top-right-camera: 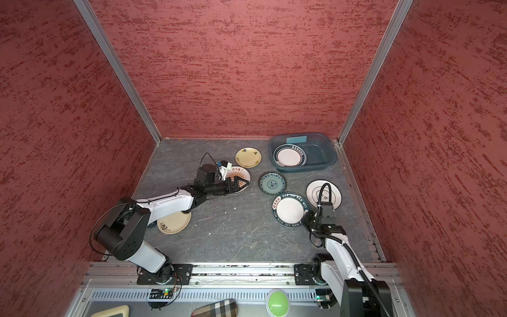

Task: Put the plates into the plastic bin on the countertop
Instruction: 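Grasp the plate rim with right gripper and tilt it up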

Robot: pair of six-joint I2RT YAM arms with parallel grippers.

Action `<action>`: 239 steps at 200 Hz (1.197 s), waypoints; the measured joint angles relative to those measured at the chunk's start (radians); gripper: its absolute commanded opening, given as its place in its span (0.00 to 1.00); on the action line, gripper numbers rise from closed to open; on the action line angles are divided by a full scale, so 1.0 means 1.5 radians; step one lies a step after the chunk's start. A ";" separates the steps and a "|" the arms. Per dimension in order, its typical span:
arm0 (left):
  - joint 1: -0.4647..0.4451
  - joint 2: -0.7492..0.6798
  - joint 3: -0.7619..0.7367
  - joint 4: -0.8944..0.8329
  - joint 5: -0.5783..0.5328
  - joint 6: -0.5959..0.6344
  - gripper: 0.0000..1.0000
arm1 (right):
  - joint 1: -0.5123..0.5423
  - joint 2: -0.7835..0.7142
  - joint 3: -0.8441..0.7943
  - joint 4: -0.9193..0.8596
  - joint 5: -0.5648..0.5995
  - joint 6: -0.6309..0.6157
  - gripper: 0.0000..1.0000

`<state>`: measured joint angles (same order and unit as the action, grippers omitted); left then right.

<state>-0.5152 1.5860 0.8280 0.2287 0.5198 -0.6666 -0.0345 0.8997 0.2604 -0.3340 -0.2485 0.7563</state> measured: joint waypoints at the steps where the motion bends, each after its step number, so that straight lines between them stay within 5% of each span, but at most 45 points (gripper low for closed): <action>1: 0.000 0.000 0.000 0.000 0.000 0.000 1.00 | 0.000 0.000 0.000 0.000 0.000 0.000 0.22; 239: 0.012 -0.002 -0.009 -0.020 -0.020 -0.007 0.99 | 0.000 -0.073 0.003 0.008 0.000 0.045 0.01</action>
<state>-0.4976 1.5829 0.8143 0.1993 0.4892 -0.6765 -0.0345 0.7898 0.2642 -0.3214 -0.2485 0.8238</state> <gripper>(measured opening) 0.994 0.080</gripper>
